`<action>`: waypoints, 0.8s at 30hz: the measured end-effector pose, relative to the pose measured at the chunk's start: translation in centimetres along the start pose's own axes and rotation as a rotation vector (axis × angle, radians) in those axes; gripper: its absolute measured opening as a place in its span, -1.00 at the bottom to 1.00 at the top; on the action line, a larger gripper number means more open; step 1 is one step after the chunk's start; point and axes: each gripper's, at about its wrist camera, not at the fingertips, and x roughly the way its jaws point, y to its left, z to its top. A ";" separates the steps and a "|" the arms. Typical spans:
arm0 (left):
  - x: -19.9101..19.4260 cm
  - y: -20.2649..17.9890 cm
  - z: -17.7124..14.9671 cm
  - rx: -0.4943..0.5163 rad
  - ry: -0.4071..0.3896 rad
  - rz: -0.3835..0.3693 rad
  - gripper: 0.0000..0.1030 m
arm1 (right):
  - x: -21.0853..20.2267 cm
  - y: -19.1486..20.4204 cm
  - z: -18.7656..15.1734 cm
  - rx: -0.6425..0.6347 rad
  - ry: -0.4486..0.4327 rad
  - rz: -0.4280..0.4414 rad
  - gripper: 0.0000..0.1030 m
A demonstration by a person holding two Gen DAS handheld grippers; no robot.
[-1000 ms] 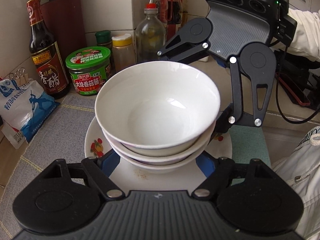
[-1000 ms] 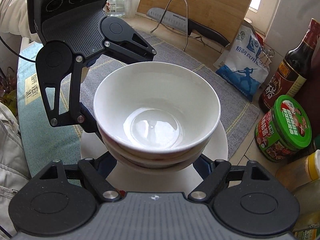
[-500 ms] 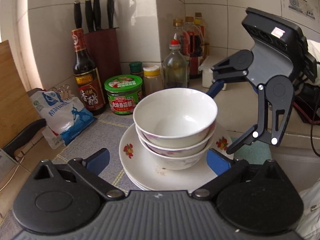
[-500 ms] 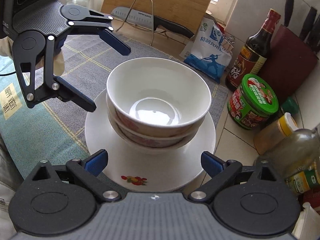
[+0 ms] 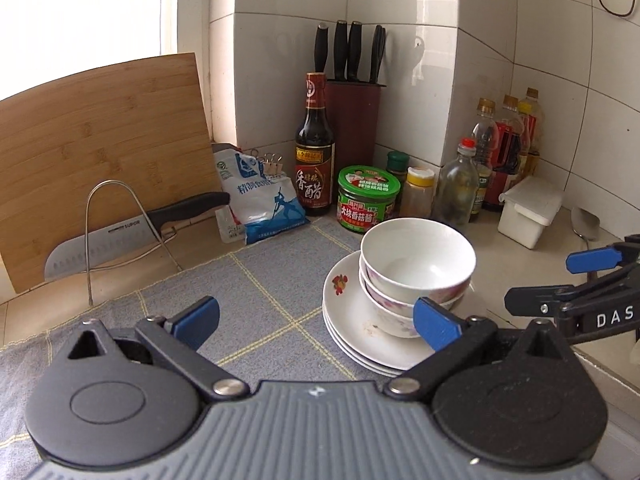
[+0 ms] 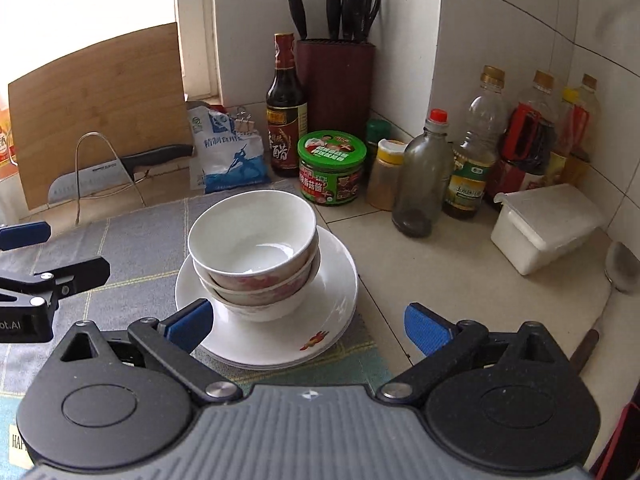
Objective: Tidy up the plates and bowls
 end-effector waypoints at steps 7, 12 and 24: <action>-1.9 -0.9 -0.2 0.013 -0.012 0.014 0.99 | -2.9 1.0 -0.5 0.023 -0.052 -0.030 1.00; -2.3 -1.2 -0.1 0.006 -0.008 0.013 0.99 | -3.6 1.0 -0.8 0.042 -0.057 -0.035 1.00; -2.5 -1.4 -0.2 -0.003 0.005 0.016 0.99 | -3.9 0.9 -0.7 0.045 -0.066 -0.045 1.00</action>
